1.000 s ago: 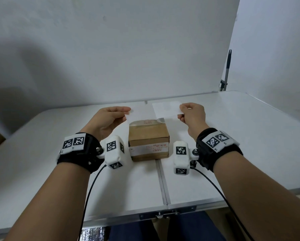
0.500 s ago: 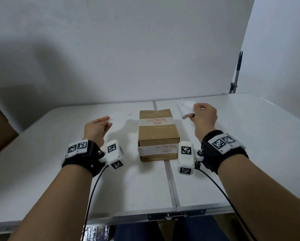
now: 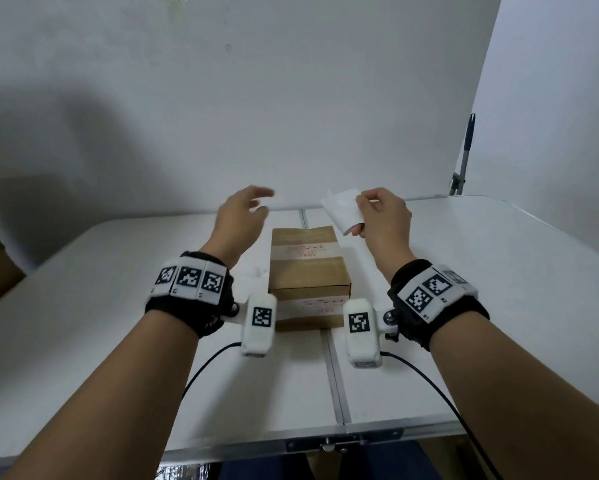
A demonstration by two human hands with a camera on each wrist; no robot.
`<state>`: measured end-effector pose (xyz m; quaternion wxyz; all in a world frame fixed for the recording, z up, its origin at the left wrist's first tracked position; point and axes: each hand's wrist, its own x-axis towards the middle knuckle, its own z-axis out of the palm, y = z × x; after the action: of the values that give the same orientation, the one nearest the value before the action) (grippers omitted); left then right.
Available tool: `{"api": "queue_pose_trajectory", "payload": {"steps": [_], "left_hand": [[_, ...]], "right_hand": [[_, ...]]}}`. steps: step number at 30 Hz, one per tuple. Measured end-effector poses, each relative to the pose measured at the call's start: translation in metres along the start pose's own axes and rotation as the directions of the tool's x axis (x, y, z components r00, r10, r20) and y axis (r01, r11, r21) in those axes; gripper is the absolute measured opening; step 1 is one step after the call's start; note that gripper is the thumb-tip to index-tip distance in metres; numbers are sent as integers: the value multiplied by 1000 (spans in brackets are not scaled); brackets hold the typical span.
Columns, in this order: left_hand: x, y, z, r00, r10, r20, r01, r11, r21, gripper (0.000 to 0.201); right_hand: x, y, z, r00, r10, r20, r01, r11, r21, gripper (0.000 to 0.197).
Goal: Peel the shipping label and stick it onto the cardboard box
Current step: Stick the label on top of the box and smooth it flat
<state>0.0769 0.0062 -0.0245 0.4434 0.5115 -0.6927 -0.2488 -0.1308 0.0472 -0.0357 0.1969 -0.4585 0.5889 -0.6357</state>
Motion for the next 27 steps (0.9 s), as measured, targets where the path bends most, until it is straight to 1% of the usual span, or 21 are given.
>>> {"api": "queue_pose_trajectory", "payload": {"steps": [1, 3, 4, 6, 8, 10, 13, 16, 18, 19, 22, 23, 25, 27], "left_hand": [[1, 18, 5, 994, 58, 91, -56, 998, -17, 36], [2, 41, 13, 957, 114, 268, -114, 993, -16, 42], [3, 48, 17, 936, 132, 326, -150, 988, 30, 47], [3, 57, 24, 898, 200, 392, -286, 942, 175, 54], [3, 60, 28, 867, 271, 419, -409, 866, 288, 58], [3, 62, 29, 853, 326, 408, -462, 836, 298, 54], [1, 62, 29, 855, 348, 384, -454, 860, 232, 38], [-1, 61, 26, 869, 357, 344, -436, 880, 188, 23], [-2, 60, 24, 884, 348, 312, -408, 901, 150, 12], [-2, 59, 24, 893, 339, 297, -392, 909, 139, 8], [-3, 55, 21, 914, 322, 247, -364, 919, 148, 4], [-3, 53, 20, 920, 316, 231, -355, 923, 147, 4], [-7, 48, 17, 923, 318, 217, -348, 931, 113, 5], [-12, 44, 15, 914, 340, 223, -364, 928, 77, 4]], "right_hand": [[1, -3, -1, 999, -47, 26, 48, 998, -37, 11], [2, -10, -4, 988, -131, 84, 140, 983, -115, 12], [3, -12, -6, 980, -162, 112, 177, 973, -147, 13], [3, -16, -10, 963, -210, 168, 242, 949, -200, 15], [2, -18, -15, 943, -246, 223, 299, 921, -249, 16], [1, -19, -17, 928, -259, 269, 331, 905, -268, 16], [0, -18, -19, 914, -257, 314, 344, 901, -266, 16], [0, -18, -20, 906, -241, 349, 331, 916, -226, 15], [-1, -18, -22, 901, -208, 379, 289, 942, -169, 19], [-1, -18, -22, 899, -179, 400, 243, 963, -116, 23], [-2, -18, -24, 896, -63, 439, 55, 998, 31, 37], [-1, -17, -25, 898, -48, 437, 37, 999, 33, 37], [0, -13, -26, 891, -45, 452, 52, 999, -2, 29], [0, -9, -26, 851, -18, 526, 23, 1000, -2, 24]]}}
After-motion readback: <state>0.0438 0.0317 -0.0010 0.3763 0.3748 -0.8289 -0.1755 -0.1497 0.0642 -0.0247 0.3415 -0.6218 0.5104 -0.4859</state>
